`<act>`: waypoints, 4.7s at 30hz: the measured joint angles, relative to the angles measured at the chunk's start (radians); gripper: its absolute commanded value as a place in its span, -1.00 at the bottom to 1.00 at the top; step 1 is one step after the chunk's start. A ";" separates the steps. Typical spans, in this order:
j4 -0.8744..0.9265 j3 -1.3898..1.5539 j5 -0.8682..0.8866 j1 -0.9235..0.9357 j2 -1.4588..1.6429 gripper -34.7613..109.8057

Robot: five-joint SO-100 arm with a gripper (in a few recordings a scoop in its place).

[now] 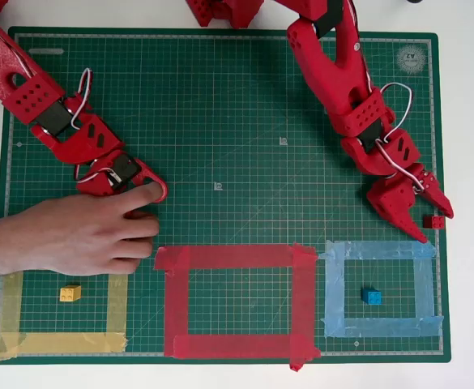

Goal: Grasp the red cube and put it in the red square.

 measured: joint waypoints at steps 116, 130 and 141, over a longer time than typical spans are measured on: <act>-0.313 0.465 0.037 0.614 0.176 -0.50; -0.331 0.463 0.037 0.646 0.158 -0.39; -0.331 0.462 0.037 0.646 0.158 -0.33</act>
